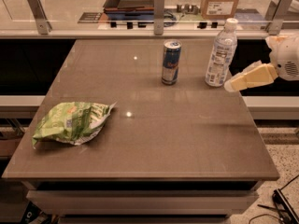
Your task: Move blue plastic bottle near green jalapeno chip bag
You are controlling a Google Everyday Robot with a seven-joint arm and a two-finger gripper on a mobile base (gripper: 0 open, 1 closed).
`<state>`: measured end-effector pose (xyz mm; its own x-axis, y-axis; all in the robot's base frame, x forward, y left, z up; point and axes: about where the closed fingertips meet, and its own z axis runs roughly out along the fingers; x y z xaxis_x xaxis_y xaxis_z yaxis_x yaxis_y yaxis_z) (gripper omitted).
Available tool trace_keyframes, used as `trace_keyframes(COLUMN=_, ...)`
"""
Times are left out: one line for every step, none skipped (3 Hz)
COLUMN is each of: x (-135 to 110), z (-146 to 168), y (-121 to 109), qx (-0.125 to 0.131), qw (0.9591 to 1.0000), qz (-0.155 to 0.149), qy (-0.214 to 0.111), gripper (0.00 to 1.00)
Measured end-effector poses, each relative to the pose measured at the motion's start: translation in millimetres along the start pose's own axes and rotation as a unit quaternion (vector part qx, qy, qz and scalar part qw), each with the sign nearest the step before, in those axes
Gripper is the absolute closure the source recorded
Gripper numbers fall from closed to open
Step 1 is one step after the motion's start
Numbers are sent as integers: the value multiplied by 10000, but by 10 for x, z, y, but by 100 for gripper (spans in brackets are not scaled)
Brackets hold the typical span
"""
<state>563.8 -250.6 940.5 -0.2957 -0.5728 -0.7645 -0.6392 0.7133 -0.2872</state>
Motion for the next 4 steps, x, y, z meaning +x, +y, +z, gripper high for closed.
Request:
trace_keyframes(x=68, z=133, y=-70, qx=120, qw=9991, qz=250, qy=-319, gripper=0)
trace_keyframes(x=50, z=132, y=-84, qx=150, qw=9990, qz=258, qy=-347, gripper=0)
trace_keyframes(x=40, z=101, y=-77, qx=237, qw=9977, qz=412, qy=-479, gripper=0)
trace_keyframes(x=-12, z=117, y=-141, qx=391, qw=9936, qz=636, qy=-845, gripper=0)
